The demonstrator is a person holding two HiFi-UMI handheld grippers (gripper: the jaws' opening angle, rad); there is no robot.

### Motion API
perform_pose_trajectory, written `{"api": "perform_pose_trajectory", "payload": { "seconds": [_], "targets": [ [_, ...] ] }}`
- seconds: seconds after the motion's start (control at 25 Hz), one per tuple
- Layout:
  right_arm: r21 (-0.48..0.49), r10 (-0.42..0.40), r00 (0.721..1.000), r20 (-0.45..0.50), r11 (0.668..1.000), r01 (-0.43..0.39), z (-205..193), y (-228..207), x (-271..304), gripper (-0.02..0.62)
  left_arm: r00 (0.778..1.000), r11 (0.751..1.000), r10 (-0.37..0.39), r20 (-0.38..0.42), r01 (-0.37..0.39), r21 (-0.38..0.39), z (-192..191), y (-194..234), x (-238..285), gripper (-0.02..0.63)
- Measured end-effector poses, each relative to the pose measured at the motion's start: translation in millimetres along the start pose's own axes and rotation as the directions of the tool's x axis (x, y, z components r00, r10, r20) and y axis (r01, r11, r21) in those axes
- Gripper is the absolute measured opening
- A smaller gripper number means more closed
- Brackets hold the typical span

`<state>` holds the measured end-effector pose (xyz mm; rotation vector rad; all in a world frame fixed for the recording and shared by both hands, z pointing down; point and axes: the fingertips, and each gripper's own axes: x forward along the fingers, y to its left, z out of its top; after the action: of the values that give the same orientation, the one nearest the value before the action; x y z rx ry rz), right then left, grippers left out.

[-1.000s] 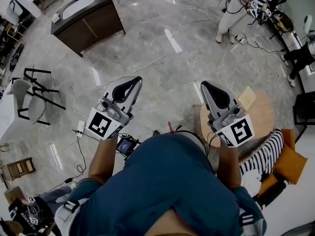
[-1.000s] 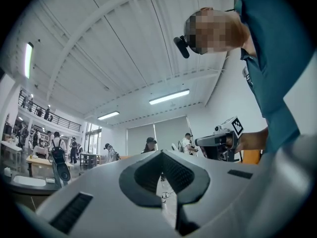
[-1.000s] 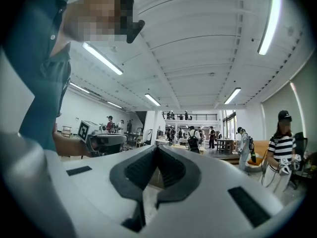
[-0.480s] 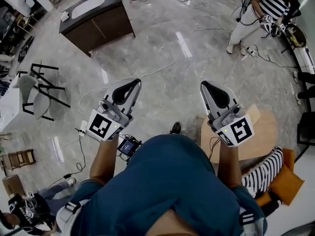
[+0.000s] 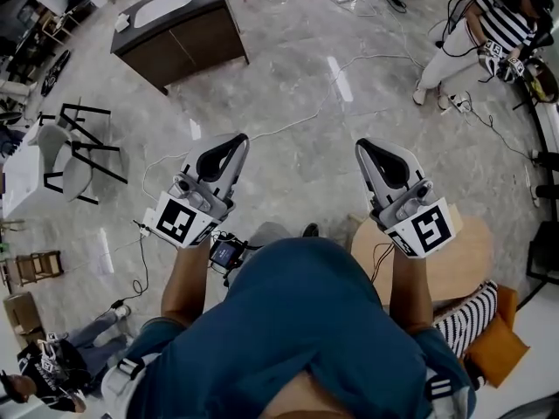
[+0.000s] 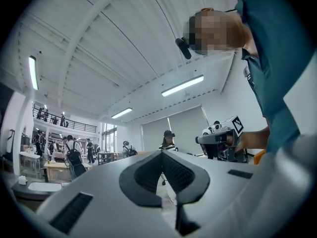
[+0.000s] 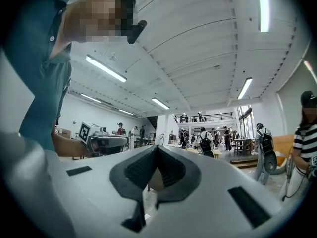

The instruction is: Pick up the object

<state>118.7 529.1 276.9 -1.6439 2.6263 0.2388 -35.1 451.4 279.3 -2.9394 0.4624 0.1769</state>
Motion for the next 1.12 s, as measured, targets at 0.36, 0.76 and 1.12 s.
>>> {"api": "perform_pose_trajectory", "payload": {
  "seconds": [0.36, 0.76, 1.12],
  "targets": [
    [0.0, -0.014, 1.0, -0.021, 1.0, 0.014, -14, -26, 45, 0.014, 1.0, 1.0, 0.002, -0.013, -0.002, -0.009, -20, 53, 17, 0.002],
    [-0.039, -0.04, 0.999, -0.033, 0.999, 0.039, -16, -40, 139, 0.014, 0.998, 0.998, -0.044, 0.04, 0.046, -0.048, -29, 137, 27, 0.003],
    [-0.037, -0.031, 0.999, -0.041, 0.999, 0.029, -22, -46, 185, 0.014, 0.998, 0.998, -0.046, 0.042, 0.048, -0.044, -38, 175, 25, 0.002]
  ]
}}
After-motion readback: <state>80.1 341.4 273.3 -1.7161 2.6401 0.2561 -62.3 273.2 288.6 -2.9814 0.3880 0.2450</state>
